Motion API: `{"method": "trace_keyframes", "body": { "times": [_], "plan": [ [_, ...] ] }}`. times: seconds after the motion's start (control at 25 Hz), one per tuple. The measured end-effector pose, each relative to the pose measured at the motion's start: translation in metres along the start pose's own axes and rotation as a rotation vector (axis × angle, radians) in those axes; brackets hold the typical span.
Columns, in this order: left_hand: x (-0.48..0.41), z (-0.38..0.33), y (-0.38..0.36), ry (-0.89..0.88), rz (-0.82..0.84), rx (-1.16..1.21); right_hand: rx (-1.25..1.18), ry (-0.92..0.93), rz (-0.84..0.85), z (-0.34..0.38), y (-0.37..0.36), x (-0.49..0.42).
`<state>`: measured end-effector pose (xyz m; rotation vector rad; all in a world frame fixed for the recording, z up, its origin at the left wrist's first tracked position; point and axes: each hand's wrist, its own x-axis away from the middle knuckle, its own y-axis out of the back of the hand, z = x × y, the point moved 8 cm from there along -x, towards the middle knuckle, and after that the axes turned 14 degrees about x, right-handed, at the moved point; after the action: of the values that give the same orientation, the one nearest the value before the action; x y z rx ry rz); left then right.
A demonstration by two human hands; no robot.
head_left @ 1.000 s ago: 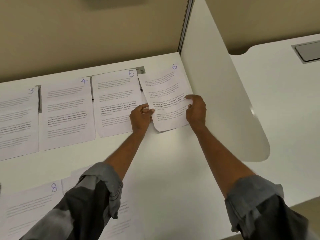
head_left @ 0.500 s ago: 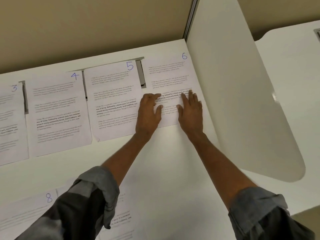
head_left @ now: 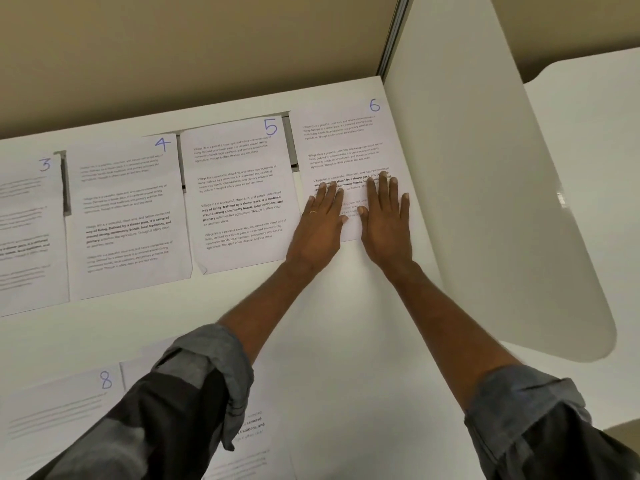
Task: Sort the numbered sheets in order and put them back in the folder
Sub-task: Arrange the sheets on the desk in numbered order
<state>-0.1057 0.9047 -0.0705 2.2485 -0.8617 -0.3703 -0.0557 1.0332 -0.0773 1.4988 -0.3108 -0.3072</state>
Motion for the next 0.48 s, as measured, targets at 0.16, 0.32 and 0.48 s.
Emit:
{"method": "trace_keyframes", "body": {
  "times": [0.16,0.32,0.48],
  "plan": [
    [0.030,-0.007,0.015,0.023,-0.006,-0.033,-0.066,0.062,-0.062,0.027,0.020,0.037],
    [0.082,-0.014,0.034,0.062,-0.031,-0.095,-0.103,0.100,-0.032,0.054,0.029,0.085],
    [0.138,-0.019,0.049,0.062,-0.061,-0.176,-0.102,0.124,-0.008,0.071,0.035,0.132]
  ]
}}
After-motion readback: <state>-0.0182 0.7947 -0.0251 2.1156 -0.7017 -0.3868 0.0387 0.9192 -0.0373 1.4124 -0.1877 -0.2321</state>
